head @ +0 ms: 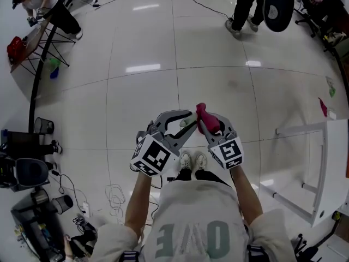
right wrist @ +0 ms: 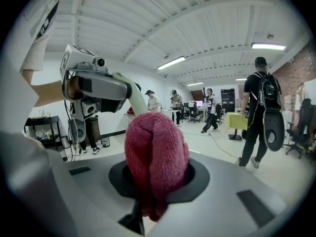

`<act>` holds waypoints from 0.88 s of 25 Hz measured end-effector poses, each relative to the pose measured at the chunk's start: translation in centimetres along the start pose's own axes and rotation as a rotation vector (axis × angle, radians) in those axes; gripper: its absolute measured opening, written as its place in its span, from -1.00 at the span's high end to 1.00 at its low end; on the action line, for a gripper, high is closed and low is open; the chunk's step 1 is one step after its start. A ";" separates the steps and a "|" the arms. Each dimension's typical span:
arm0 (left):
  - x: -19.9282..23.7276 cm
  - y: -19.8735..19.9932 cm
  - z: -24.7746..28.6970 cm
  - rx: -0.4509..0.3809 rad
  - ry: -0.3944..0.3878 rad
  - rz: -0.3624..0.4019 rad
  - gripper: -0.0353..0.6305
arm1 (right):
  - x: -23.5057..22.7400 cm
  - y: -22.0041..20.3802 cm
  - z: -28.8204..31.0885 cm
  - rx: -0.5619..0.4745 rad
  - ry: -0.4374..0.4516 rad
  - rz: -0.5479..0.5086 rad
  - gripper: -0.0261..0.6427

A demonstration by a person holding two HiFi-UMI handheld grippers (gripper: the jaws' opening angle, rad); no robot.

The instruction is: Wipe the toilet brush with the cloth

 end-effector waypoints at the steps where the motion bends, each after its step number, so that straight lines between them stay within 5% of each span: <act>1: 0.2 0.4 -0.3 -0.010 -0.002 -0.002 0.56 | -0.1 -0.1 0.2 0.004 -0.005 0.004 0.72; 22: 3.0 8.9 -4.3 -0.333 0.065 -0.038 0.56 | 0.6 -3.9 3.3 0.068 -0.024 0.066 0.72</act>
Point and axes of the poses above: the fingertips, and each gripper's own axes: z forward along the fingers, x to its left, y out of its top, the point moved 2 cm from there along -z, backward along the fingers, and after that the axes turned 10 degrees about -y, right-handed, at the moved point
